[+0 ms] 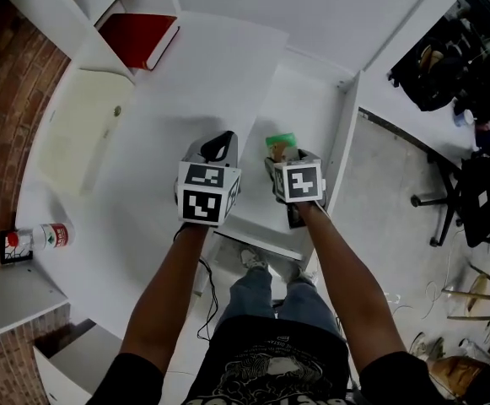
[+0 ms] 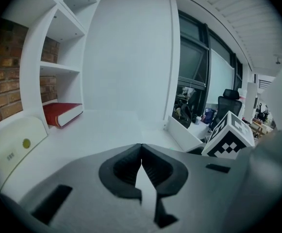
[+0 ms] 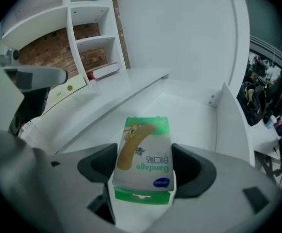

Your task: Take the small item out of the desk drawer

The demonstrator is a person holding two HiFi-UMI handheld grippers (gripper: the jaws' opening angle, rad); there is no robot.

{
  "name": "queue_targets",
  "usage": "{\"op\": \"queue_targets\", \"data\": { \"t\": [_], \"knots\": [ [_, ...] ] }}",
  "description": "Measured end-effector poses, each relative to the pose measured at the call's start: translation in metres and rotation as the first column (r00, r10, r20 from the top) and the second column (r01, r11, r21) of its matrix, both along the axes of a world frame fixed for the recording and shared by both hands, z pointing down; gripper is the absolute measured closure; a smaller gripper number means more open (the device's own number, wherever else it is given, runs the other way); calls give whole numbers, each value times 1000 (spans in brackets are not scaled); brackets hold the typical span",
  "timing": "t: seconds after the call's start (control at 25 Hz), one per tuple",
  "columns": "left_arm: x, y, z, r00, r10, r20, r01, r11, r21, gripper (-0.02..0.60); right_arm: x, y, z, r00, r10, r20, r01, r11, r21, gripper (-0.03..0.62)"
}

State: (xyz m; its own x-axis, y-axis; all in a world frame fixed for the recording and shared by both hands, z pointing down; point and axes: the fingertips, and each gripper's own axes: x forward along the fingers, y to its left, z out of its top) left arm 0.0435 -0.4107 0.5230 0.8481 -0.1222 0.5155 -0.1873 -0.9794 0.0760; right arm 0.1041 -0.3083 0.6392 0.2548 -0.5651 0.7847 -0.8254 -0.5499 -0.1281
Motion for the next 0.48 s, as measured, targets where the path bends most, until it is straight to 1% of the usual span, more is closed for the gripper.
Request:
{"op": "queue_targets", "data": {
  "t": [0.2,0.32,0.48],
  "knots": [
    [14,9,-29,999,17,-42,-16,999,28,578,17,1,-40,999,15,-52,-12,998,57,246],
    [20,18,-46,998,26,-61,-23,999,40,578,25,10,-62,997,23,-78,-17,997,78,246],
    [32,29,-72,995,41,-93,-35,997,64,578,39,20,-97,992,45,-121,-29,991,129,246]
  ]
}}
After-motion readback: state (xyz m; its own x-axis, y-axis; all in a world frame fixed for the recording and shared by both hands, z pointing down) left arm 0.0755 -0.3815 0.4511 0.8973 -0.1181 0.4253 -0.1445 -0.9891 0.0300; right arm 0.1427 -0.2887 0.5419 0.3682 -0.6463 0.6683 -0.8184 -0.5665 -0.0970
